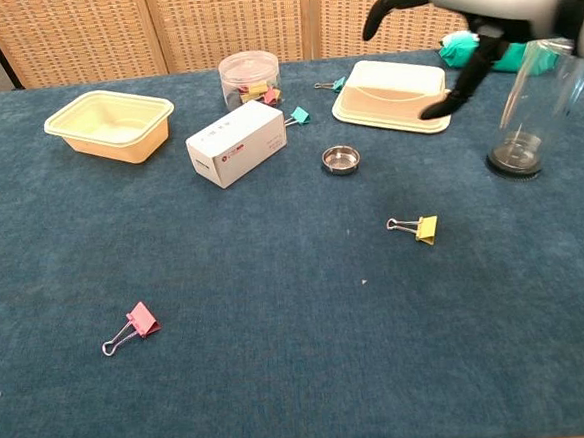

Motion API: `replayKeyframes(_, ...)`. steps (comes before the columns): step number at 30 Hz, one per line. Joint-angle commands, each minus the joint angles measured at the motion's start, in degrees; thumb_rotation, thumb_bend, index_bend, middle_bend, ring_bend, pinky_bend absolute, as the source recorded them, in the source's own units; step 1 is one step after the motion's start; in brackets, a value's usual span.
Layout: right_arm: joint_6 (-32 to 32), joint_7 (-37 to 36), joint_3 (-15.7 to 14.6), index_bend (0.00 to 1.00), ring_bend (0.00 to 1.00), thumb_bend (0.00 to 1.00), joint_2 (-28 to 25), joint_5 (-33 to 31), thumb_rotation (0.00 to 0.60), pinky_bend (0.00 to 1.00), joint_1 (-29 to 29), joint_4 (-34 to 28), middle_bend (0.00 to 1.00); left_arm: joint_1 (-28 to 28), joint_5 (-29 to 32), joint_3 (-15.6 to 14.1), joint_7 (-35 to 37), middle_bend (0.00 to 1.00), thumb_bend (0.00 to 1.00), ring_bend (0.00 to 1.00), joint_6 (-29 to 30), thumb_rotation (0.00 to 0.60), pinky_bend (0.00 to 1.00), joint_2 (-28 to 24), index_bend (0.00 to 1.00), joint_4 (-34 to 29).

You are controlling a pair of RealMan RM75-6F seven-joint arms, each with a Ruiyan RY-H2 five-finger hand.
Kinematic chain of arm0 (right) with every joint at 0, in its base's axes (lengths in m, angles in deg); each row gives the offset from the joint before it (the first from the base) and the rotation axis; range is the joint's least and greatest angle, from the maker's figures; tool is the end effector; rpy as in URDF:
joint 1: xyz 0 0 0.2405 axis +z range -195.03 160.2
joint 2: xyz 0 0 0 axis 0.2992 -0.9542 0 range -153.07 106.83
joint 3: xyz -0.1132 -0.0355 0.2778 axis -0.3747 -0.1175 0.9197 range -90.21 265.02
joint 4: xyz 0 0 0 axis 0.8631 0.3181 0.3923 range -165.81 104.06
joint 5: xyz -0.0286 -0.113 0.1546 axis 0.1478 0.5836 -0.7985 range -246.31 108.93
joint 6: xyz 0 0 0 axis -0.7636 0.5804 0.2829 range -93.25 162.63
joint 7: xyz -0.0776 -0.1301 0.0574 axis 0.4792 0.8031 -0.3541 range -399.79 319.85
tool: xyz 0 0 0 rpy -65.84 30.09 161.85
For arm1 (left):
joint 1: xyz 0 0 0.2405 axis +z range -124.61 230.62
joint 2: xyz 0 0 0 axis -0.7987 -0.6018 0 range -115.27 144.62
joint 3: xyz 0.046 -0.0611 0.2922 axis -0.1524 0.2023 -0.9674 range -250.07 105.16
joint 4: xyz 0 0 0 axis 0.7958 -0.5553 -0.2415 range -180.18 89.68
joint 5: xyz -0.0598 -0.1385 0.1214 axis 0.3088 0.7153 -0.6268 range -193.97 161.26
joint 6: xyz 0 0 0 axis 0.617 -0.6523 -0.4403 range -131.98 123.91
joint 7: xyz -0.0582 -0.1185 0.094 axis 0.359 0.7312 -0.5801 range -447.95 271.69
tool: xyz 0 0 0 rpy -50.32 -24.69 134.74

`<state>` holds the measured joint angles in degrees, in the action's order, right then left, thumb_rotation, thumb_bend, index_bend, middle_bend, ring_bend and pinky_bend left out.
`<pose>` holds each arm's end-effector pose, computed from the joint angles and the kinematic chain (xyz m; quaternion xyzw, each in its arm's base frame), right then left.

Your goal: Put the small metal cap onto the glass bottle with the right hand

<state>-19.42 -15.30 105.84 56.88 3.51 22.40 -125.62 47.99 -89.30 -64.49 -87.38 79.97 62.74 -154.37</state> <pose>-0.1375 -0.3886 0.0628 0.7522 -0.2817 0.4215 0.4209 -0.3170 0.2108 0.2840 -0.5153 -0.4199 -0.3891 0.6377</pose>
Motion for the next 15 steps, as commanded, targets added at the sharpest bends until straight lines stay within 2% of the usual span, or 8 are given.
replayKeyframes(1,3.2,0.6,1.8,0.29,0.00,0.30,6.2,-3.9,0.600,0.00,5.0,8.6,0.00,-0.1,0.5,0.1,0.3,0.00,0.04,0.00,-0.4,0.600,0.00,-0.1,0.00,0.1)
replayKeyframes(5,4.3,-1.2,2.2,0.35,0.00,0.39,10.8,-5.1,0.600,0.00,8.2,16.8,0.00,-0.3,1.4,0.3,0.6,0.00,0.04,0.00,-1.1,0.600,0.00,-0.3,0.00,0.4)
replayKeyframes(10,4.7,-6.0,1.0,0.36,0.00,0.46,16.8,-4.4,0.600,0.00,10.3,27.7,0.00,-0.4,1.9,0.4,1.1,0.00,0.04,0.00,-1.7,0.600,0.00,-0.5,0.00,0.5)
replayKeyframes(12,5.9,-8.3,0.3,0.37,0.00,0.47,19.3,-4.6,0.600,0.00,11.0,32.3,0.00,-0.5,2.3,0.5,1.3,0.00,0.04,0.00,-2.0,0.600,0.00,-0.6,0.00,0.6)
replayKeyframes(15,6.3,-10.6,0.0,0.37,0.00,0.47,21.6,-4.4,0.600,0.00,11.9,35.7,0.00,-0.6,2.6,0.5,1.3,0.00,0.04,0.00,-2.3,0.600,0.00,-0.6,0.00,0.6)
